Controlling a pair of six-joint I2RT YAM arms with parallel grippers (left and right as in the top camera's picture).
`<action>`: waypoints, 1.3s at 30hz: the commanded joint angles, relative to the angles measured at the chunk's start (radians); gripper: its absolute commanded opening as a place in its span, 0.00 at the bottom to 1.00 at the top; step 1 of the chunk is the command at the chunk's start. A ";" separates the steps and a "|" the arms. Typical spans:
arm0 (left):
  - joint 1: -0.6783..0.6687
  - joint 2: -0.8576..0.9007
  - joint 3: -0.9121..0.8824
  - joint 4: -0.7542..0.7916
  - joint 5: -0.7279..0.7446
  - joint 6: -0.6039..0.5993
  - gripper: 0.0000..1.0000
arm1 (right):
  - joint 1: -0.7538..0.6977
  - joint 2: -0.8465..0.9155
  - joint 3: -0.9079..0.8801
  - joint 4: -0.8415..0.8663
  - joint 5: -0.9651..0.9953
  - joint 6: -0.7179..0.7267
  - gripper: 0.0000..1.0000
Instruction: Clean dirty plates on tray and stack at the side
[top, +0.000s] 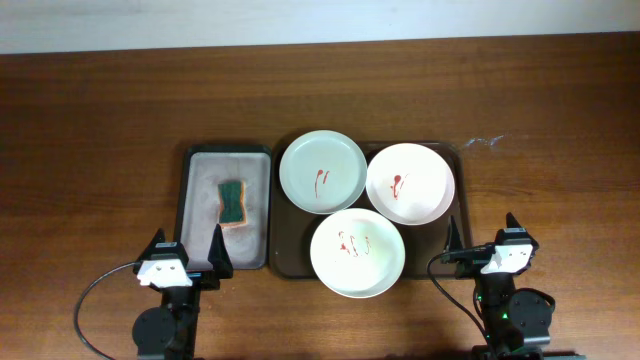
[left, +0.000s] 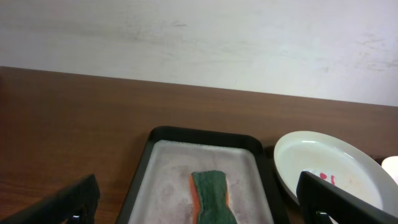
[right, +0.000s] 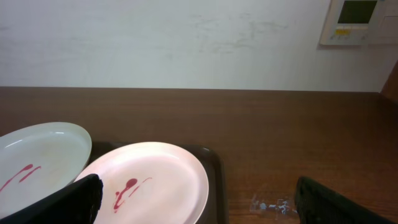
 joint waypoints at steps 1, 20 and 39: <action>0.004 -0.008 -0.007 0.001 -0.007 0.018 0.99 | -0.003 -0.006 -0.009 -0.003 -0.005 -0.002 0.99; 0.004 -0.008 -0.007 0.001 -0.007 0.018 0.99 | -0.003 -0.006 -0.009 -0.003 -0.005 -0.002 0.99; 0.004 0.225 0.190 -0.161 -0.004 0.019 0.99 | -0.003 0.114 0.143 -0.129 -0.037 0.051 0.99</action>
